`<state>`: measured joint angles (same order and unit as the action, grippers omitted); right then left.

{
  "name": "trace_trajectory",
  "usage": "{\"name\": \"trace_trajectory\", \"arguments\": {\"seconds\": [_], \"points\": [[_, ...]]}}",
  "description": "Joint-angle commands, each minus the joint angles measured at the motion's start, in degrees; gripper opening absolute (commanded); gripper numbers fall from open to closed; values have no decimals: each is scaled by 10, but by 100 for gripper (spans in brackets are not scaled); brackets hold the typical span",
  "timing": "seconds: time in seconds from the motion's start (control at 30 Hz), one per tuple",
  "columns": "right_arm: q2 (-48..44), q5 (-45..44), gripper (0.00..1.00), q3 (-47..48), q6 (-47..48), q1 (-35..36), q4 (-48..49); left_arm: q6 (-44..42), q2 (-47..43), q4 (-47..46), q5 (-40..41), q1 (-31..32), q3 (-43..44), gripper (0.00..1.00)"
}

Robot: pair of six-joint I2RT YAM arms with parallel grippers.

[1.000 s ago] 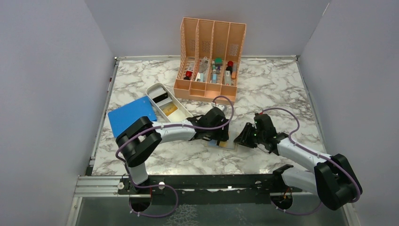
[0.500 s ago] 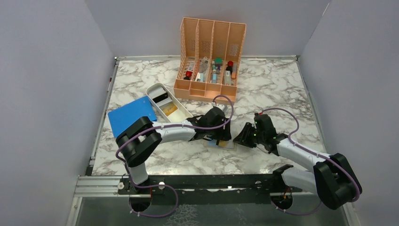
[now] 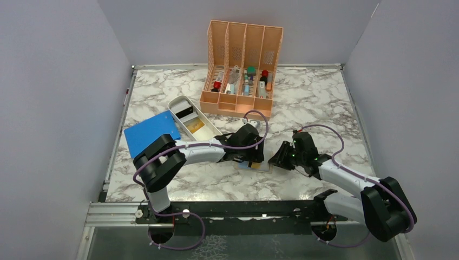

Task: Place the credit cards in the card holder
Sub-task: Insert the credit card into the card holder.

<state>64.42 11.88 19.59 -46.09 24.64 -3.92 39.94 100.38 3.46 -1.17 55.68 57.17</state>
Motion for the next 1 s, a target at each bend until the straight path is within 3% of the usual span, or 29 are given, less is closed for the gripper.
{"name": "trace_trajectory", "arguments": {"seconds": [0.0, 0.27, 0.57, 0.97], "points": [[14, -6, 38, -19, 7, 1, -33, -13, -10, 32, 32, 4, 2, 70], [20, -1, 38, -17, 8, 1, -29, -19, -10, 44, 29, 4, 19, 70], [24, -1, 38, -11, 9, 1, -31, 26, 4, -35, -50, 20, 1, 70], [29, 2, 38, -13, 6, 1, -26, 62, 18, -86, -75, 26, -3, 70]]}}
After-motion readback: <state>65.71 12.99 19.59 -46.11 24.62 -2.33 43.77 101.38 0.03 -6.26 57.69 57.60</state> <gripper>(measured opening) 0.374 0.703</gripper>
